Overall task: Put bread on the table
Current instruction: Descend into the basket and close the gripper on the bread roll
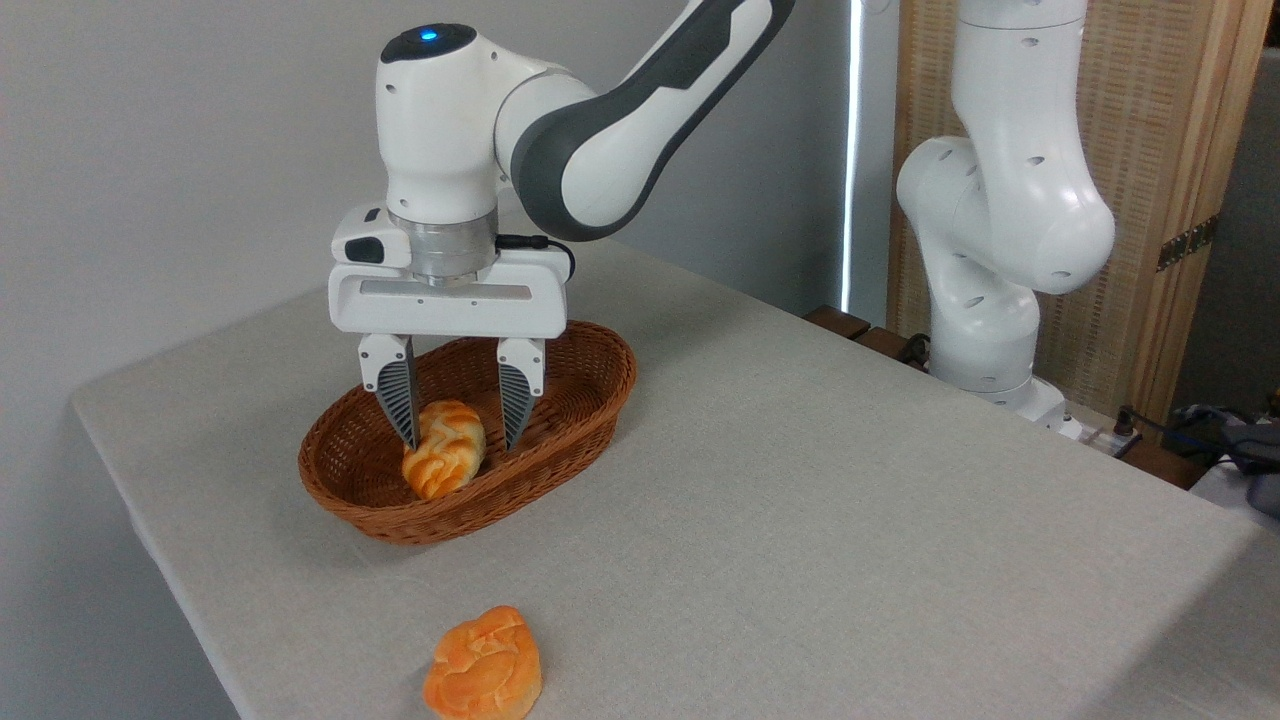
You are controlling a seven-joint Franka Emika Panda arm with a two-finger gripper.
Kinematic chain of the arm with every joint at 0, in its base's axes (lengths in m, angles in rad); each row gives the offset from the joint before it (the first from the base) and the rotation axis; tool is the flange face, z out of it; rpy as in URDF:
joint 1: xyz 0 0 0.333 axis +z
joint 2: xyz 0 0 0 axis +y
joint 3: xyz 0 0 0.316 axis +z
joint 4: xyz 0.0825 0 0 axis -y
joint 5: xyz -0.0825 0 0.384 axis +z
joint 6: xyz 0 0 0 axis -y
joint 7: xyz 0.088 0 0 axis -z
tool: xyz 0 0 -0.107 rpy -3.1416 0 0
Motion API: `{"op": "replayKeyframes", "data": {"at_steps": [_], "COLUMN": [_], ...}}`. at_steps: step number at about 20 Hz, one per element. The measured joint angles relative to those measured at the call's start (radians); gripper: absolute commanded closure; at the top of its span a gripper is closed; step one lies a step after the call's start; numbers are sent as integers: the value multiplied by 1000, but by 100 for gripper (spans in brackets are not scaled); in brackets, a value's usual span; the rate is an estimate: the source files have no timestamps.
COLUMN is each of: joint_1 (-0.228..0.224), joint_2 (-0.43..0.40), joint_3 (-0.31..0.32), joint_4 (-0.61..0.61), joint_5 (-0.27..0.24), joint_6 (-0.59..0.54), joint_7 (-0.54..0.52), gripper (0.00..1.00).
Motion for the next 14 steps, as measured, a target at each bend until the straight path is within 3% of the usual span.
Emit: {"op": "replayKeyframes", "data": {"at_steps": [14], "joint_1": [5], "joint_2": [1], "joint_3": [-1], "joint_4": [1], "joint_5": [-38], "joint_6": [17], "joint_7": [0], "gripper": [0]}}
